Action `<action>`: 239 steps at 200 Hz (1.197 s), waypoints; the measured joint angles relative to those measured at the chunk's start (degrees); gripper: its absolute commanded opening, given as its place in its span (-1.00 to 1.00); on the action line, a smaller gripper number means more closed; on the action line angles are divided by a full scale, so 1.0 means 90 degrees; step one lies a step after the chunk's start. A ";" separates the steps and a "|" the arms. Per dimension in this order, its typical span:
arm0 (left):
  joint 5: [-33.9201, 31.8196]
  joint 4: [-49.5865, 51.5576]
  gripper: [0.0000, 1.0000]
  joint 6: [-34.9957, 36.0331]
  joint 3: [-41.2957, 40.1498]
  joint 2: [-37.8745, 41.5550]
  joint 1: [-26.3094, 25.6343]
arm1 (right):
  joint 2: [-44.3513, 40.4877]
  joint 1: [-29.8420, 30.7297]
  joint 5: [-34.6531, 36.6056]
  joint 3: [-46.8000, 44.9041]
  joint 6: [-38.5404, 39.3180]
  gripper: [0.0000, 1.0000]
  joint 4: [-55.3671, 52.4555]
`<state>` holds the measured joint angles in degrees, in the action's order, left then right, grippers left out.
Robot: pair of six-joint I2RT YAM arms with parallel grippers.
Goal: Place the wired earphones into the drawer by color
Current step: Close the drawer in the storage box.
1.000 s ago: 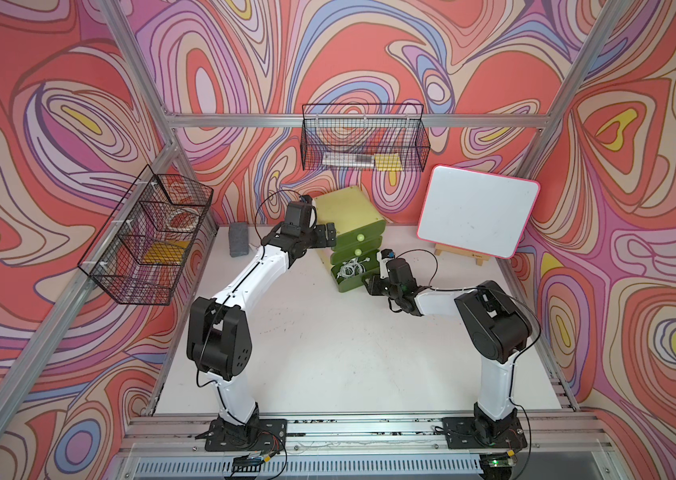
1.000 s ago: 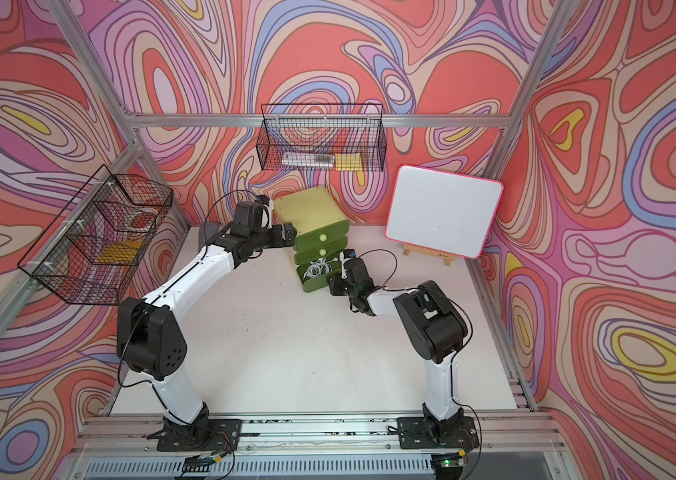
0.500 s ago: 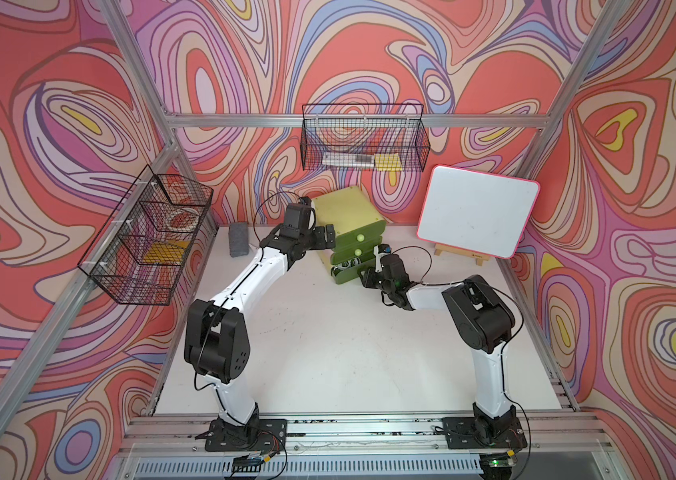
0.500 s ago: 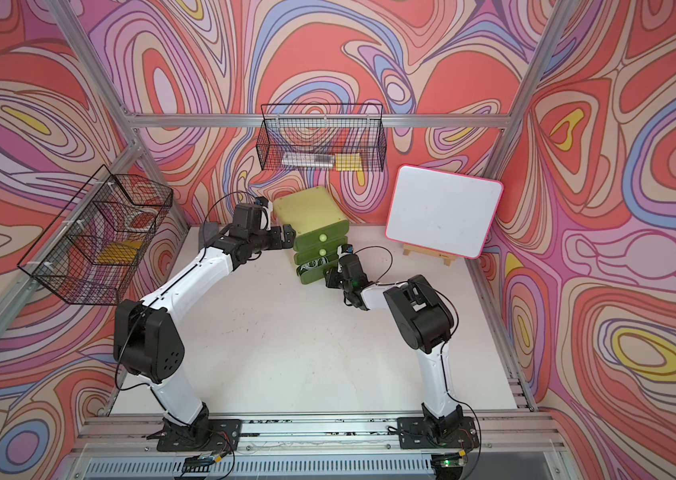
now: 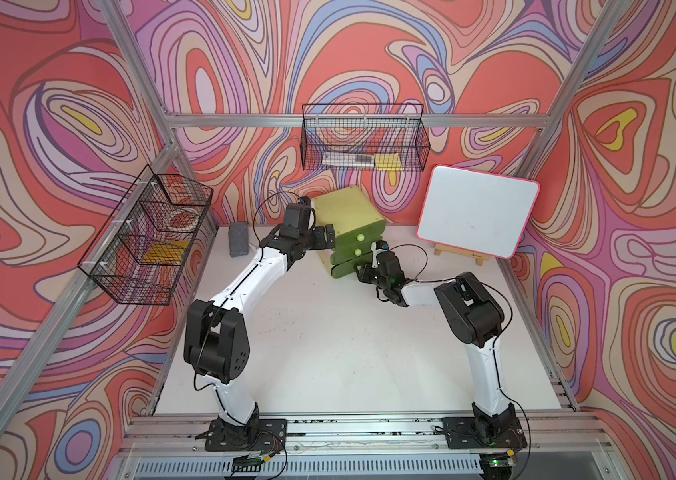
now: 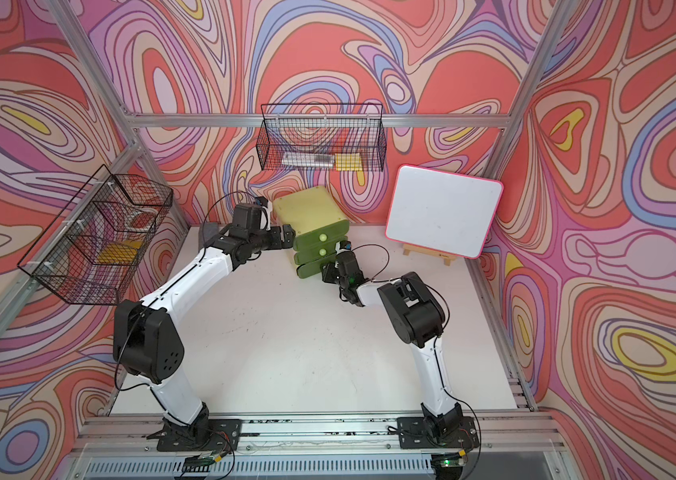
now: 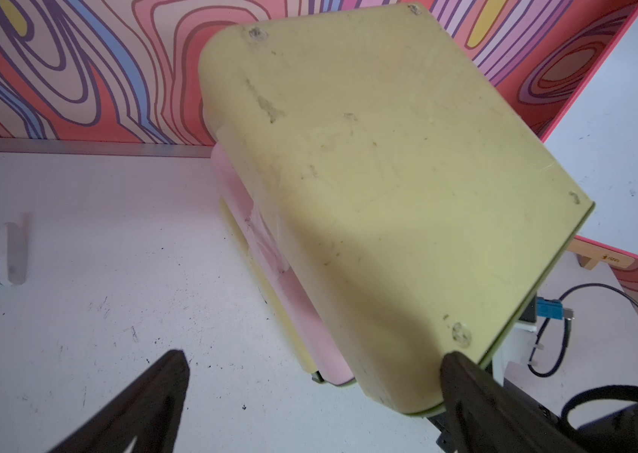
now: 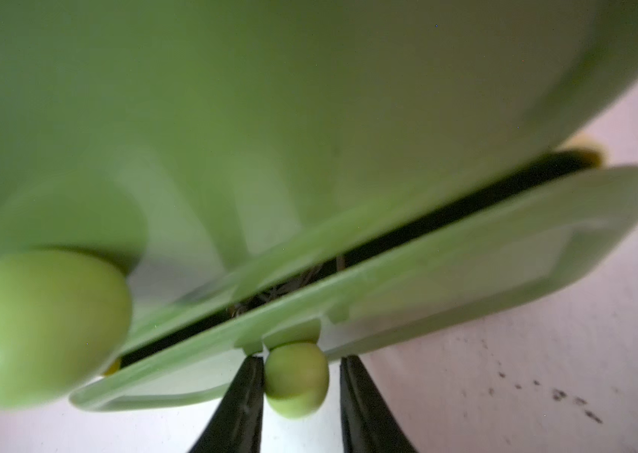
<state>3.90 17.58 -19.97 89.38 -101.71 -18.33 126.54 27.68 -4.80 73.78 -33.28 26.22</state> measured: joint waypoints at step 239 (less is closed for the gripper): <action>-0.0240 -0.0391 0.98 -0.0197 -0.0838 0.1173 0.0017 | -0.1217 0.0068 0.0406 -0.1324 -0.0024 0.03 0.0274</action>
<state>1.74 14.06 -21.74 81.84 -91.15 -18.17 115.59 28.29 -1.15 61.87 -33.50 28.69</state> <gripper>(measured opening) 0.992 0.487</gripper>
